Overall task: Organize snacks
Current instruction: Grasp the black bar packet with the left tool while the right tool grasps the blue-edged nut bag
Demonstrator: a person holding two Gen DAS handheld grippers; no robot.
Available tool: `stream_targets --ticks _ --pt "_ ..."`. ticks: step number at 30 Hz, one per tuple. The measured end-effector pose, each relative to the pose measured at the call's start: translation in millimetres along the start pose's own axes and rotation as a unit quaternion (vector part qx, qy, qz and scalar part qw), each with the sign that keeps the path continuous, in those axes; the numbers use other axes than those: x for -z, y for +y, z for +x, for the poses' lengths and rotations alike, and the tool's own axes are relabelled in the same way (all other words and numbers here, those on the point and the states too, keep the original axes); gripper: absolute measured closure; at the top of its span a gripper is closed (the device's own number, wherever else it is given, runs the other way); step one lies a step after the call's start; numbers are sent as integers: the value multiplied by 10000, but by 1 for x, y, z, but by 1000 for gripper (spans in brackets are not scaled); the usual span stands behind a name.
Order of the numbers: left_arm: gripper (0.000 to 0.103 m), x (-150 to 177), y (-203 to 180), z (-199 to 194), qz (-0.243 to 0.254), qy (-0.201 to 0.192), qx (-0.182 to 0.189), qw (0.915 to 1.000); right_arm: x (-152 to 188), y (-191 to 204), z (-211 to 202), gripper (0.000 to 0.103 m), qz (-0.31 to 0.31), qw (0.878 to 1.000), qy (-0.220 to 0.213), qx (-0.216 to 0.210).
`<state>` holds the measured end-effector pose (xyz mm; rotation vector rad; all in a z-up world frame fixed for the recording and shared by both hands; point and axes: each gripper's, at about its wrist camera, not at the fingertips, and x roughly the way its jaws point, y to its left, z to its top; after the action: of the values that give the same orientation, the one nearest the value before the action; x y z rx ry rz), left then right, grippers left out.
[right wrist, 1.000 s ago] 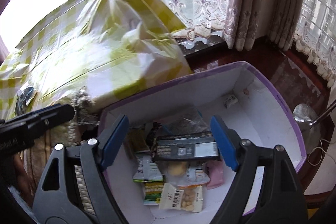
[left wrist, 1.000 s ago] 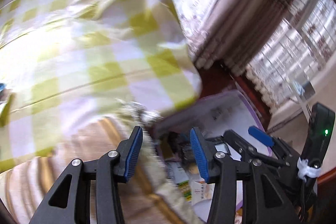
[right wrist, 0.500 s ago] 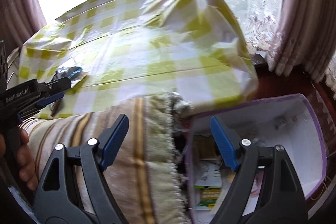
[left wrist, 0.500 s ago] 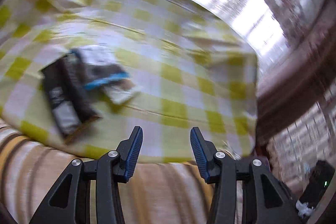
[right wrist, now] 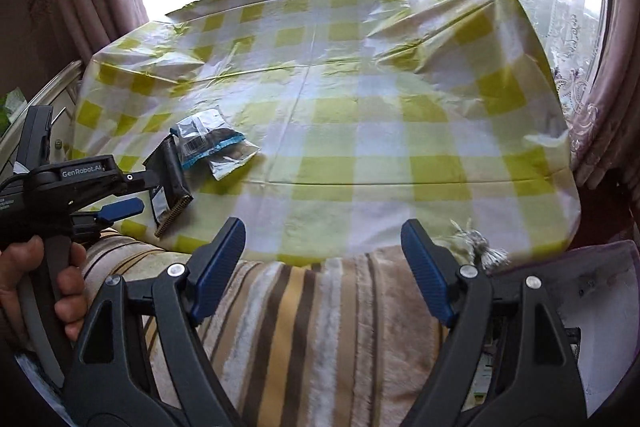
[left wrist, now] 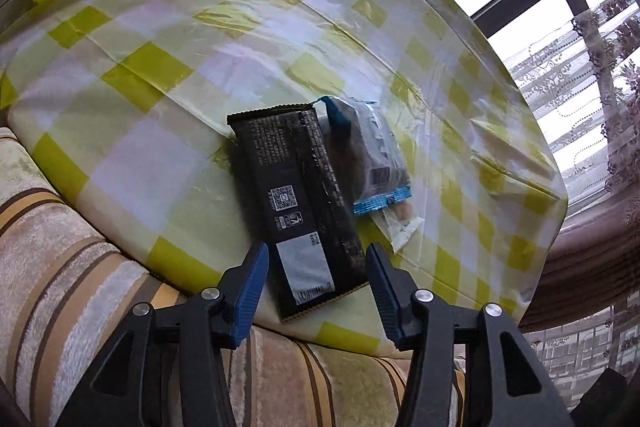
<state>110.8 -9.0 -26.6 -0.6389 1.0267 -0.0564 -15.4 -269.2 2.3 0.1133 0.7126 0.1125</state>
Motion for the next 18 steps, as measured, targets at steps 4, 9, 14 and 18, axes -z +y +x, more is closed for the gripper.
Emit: stream_targets --ticks 4,9,14,18 --pt "48 -12 -3 11 45 85 -101 9999 -6 12 12 21 -149 9999 37 -21" --pt "43 -21 -10 29 260 202 -286 9990 -12 18 27 21 -137 9998 119 -130" --pt "43 -28 -24 40 761 189 -533 9955 -18 26 42 21 -155 9995 221 -139" --pt "44 -33 -36 50 1347 186 -734 9880 -23 33 53 21 -209 9994 254 -129"
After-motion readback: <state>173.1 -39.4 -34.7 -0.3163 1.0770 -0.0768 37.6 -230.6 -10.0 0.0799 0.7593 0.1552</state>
